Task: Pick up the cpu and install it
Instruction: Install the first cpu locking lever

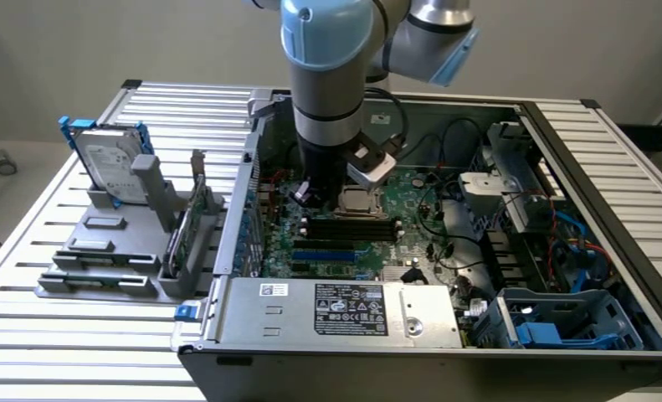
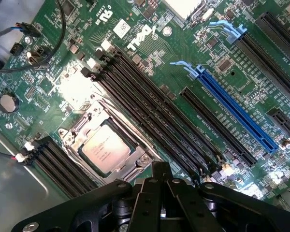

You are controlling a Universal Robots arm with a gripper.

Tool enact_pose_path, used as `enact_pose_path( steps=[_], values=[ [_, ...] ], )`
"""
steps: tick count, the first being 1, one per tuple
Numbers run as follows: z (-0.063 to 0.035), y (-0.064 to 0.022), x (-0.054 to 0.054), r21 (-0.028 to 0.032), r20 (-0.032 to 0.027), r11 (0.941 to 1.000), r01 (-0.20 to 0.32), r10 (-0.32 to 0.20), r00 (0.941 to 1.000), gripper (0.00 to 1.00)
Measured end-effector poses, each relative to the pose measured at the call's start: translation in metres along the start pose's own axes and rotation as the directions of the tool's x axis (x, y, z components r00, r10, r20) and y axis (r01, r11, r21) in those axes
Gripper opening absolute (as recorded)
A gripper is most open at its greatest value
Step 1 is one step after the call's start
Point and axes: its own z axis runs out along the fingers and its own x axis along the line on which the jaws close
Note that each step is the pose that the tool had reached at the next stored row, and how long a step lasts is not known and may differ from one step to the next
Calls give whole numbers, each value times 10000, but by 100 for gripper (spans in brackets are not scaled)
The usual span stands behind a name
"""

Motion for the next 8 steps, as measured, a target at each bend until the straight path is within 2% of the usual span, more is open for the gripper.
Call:
enact_pose_path(
  steps=[4, 8],
  values=[
    [-135, 17, 57, -49, 42, 10000, -10, 10, 10000, 11],
    [-292, 14, 99, -65, 58, 10000, -34, 35, 10000, 11]
  ],
)
